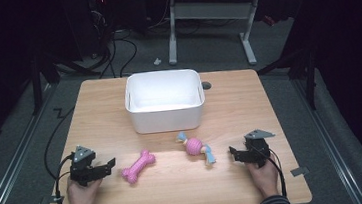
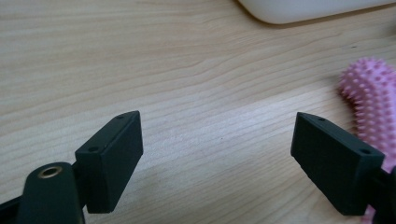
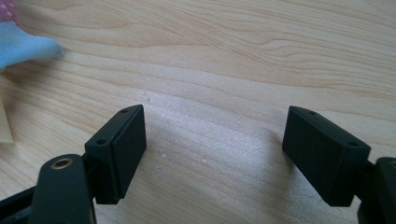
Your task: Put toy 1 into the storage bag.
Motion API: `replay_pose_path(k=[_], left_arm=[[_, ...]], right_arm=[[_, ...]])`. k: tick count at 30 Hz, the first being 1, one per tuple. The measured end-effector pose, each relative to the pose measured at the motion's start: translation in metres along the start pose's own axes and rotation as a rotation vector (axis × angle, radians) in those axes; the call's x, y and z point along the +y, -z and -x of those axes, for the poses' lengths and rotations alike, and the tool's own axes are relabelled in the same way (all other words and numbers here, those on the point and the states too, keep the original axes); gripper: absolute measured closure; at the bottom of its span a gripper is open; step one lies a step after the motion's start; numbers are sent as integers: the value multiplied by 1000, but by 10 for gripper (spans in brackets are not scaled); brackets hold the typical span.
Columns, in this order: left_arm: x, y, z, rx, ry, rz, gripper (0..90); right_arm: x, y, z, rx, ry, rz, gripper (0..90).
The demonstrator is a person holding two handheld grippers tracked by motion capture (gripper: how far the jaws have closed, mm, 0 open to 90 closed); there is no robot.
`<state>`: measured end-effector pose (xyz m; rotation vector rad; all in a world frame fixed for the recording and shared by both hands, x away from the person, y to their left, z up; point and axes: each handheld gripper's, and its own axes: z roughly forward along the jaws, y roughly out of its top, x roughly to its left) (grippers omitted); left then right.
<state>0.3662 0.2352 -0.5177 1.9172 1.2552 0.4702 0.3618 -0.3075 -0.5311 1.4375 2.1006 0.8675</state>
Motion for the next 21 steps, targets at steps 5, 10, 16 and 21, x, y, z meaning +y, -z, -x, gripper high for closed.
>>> replay_pose_path(k=[5,10,16,21], left_arm=[[5,7,4,-16,-8,14,182],[11,11,14,-38,-41,1,185],[16,11,29,-70,-82,-28,196],[23,8,43,-94,-129,-55,235]], right_arm=[[0,0,0,0,0,0,216],[0,0,0,0,0,0,216],[0,0,0,-1,0,0,216],[0,0,0,0,0,0,216]])
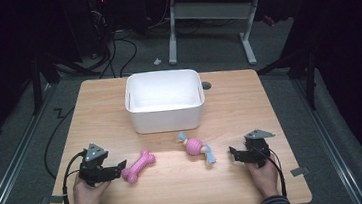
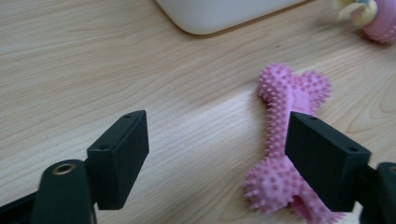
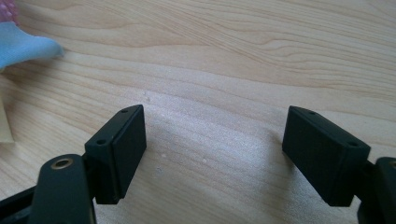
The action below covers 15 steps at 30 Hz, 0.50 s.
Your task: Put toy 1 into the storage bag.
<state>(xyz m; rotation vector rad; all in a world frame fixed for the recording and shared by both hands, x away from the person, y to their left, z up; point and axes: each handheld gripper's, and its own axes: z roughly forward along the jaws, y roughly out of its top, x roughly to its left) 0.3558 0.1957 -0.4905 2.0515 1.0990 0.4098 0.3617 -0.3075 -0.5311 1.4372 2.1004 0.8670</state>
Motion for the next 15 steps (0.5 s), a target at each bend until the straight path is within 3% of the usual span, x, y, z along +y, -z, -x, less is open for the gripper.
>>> replay_pose_path(k=[5,11,15], left_arm=[[9,-4,9,-26,-35,-32,253],[18,-13,21,-60,-80,-121,250],[23,-19,27,-63,-109,-153,279]], right_arm=[[0,0,0,0,0,0,217],[0,0,0,0,0,0,217],[0,0,0,0,-2,0,217]])
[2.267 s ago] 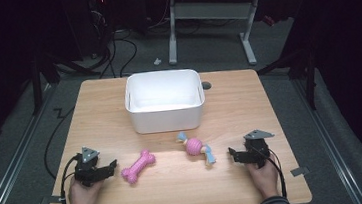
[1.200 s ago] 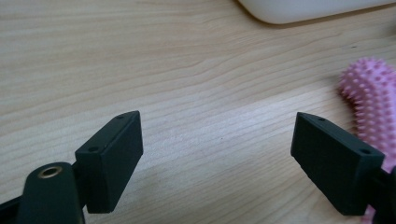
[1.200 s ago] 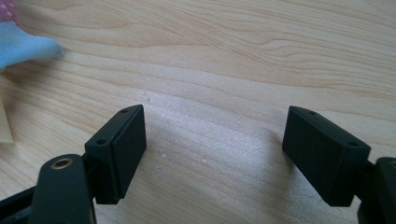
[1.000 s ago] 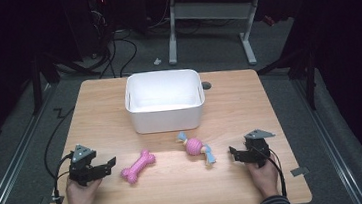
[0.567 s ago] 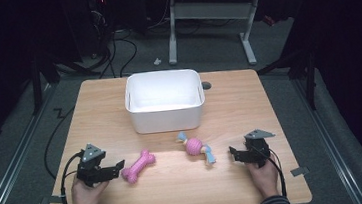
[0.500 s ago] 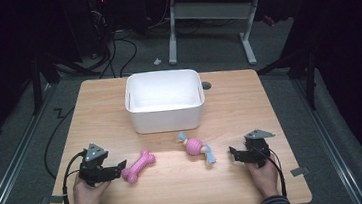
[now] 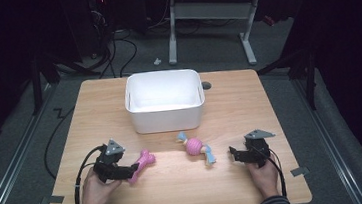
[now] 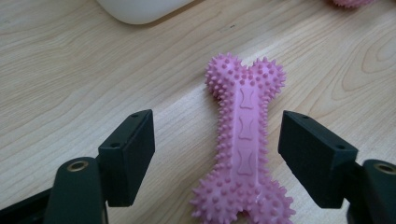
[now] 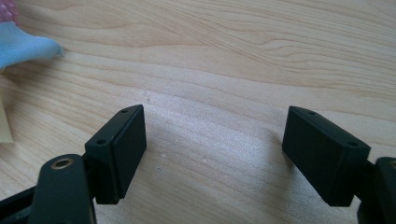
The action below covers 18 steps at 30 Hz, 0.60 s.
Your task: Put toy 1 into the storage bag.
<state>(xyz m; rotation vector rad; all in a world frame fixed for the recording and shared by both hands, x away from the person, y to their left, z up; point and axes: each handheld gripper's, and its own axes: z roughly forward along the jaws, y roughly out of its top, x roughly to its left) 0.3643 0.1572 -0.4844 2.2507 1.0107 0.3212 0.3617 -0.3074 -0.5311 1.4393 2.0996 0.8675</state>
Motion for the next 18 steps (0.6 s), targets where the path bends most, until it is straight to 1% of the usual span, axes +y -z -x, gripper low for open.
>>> replay_pose_path(k=[2,3,5,7,9,10,11,12,13,18], left_arm=[[3,-3,3,0,-11,-17,293],[3,-3,3,0,-11,-17,295],[6,-7,6,-6,-25,-39,306],[6,-9,6,-6,-27,-46,314],[7,-13,7,-4,-31,-65,318],[7,-17,8,3,-36,-84,322],[7,-17,8,3,-36,-84,323],[8,-19,9,-9,-47,-94,323],[8,-20,10,-12,-50,-95,327],[13,-25,15,4,-86,-133,396]], right_arm=[[0,0,0,0,1,0,217],[0,0,0,0,1,0,217],[0,0,0,-1,1,0,217],[0,0,0,0,0,0,217],[0,0,0,0,0,0,217],[0,0,0,0,1,0,217],[0,0,0,0,1,0,217],[0,0,0,0,1,0,217],[0,0,0,0,0,0,217],[0,0,0,0,1,0,217]])
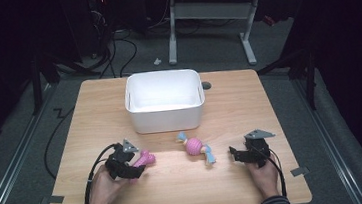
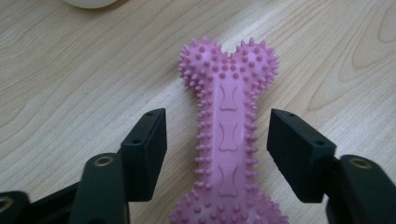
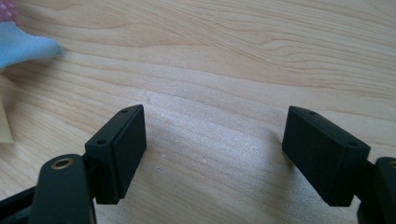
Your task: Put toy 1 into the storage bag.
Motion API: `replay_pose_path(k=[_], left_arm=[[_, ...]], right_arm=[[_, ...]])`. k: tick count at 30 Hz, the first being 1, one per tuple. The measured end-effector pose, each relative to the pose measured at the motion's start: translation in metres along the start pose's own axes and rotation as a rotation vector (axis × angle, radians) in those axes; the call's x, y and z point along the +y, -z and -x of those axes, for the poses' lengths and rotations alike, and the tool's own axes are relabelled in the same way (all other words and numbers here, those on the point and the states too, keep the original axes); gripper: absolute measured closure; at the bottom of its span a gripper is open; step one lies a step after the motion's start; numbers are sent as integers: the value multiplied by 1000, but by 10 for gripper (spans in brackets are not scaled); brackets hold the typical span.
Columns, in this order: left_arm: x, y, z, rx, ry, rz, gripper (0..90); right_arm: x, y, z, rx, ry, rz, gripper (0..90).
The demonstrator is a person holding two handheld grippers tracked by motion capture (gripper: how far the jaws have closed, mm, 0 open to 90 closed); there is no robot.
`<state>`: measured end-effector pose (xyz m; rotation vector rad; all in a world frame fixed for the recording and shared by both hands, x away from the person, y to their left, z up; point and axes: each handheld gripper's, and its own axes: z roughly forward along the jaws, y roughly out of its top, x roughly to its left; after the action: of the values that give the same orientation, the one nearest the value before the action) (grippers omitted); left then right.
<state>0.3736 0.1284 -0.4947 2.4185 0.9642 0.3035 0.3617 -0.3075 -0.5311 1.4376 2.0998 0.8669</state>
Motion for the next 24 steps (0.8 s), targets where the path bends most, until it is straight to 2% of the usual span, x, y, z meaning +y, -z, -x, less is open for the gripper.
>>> replay_pose_path(k=[12,19,24], left_arm=[[6,-12,0,-2,-11,-56,474],[7,-16,2,-23,-18,-75,556],[8,-16,2,-24,-16,-76,574]], right_arm=[[0,0,0,0,0,-1,217],[0,0,0,0,0,-1,217],[0,0,0,0,1,0,217]])
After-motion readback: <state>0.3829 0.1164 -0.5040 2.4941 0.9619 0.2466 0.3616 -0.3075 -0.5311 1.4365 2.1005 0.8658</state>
